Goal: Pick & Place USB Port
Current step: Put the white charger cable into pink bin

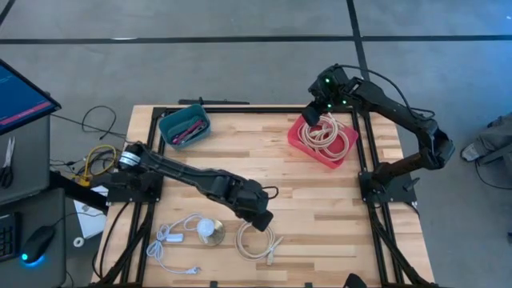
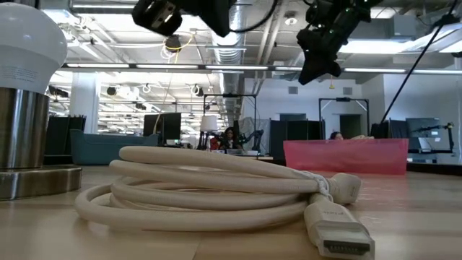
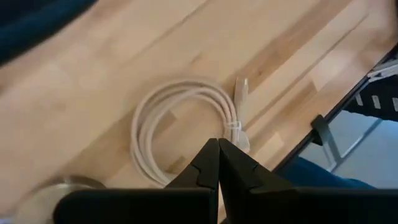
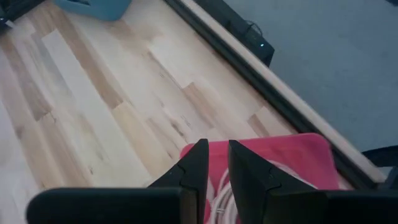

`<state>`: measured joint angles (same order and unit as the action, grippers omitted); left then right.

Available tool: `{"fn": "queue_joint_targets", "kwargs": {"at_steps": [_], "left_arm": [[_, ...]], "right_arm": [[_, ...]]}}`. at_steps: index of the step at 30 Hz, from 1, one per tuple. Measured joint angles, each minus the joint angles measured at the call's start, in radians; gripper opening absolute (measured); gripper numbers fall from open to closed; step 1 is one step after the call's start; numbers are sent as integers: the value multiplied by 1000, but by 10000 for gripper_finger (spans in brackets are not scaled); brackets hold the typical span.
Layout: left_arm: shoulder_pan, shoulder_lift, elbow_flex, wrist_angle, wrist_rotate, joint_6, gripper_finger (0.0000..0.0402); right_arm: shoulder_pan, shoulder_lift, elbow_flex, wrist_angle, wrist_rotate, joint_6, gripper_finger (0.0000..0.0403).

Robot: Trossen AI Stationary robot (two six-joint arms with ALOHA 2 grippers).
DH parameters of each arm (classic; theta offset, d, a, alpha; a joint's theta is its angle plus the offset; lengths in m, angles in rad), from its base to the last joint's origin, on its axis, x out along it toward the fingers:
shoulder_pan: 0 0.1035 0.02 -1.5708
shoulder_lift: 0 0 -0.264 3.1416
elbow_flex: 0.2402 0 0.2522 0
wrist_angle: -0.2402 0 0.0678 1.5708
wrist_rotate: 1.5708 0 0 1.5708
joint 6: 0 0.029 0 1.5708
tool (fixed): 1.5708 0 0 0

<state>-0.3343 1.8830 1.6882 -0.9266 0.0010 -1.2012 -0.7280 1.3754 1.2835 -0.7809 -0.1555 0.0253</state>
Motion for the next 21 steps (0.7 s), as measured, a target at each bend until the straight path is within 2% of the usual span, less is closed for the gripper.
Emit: {"fn": "queue_joint_targets", "kwargs": {"at_steps": [6, 14, 18, 21], "left_arm": [[-7, 80, 0, 3, 60, -10, 3], [-15, 126, 0, -1, 55, 195, 3], [-18, 126, 0, -27, 1, 288, 3], [-18, 126, -4, -54, -2, 337, 3]], "right_arm": [[-24, 0, 0, 15, -1, -35, 54], [-48, 0, 0, 19, -1, -59, 54], [-49, 0, 0, 19, -1, -62, 54], [-49, 0, 0, 19, -1, -62, 54]]}}
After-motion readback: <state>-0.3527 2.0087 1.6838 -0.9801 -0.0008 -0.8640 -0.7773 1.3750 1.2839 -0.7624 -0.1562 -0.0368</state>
